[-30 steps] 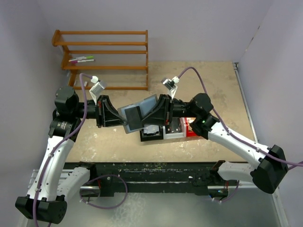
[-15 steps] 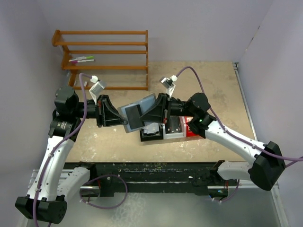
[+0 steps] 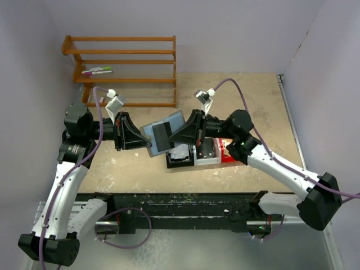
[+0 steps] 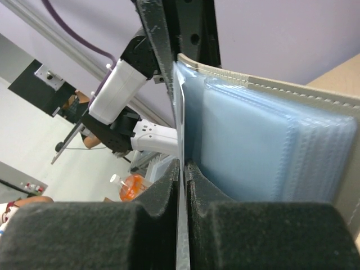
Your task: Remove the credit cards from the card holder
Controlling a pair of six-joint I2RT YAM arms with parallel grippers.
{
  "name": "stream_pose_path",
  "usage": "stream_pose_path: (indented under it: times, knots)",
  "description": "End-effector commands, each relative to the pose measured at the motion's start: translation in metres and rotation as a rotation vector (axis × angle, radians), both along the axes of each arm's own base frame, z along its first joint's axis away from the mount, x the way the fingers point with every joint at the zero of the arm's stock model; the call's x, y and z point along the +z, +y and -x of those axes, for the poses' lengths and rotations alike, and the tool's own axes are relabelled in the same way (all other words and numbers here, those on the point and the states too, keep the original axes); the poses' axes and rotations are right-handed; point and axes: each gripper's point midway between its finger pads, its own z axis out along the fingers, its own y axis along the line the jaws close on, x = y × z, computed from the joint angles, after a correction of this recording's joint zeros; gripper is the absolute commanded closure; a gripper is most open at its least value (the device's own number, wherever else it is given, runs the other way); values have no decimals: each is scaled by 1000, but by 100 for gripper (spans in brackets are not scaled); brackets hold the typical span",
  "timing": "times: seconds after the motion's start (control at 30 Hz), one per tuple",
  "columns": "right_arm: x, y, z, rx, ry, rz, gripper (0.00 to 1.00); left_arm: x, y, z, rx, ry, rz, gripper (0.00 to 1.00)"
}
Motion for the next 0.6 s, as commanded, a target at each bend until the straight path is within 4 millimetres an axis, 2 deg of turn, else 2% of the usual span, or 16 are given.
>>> stream_pose_path:
  times: [0.0,0.07,0.13,0.27,0.57]
  knots:
    - [20,-1,3,13,-64,-48,89,21,0,2,10,-97,18,100]
    - [16,-2,5,24,-46,-39,90,21,0,2,8,-99,18,100]
    - [20,-5,9,27,-46,-57,91,20,0,2,7,-97,18,100]
    - [25,-7,9,15,-53,-69,100,21,0,2,5,-98,18,100]
    - [19,-16,6,-22,-57,-31,100,24,1,5,0,-110,21,100]
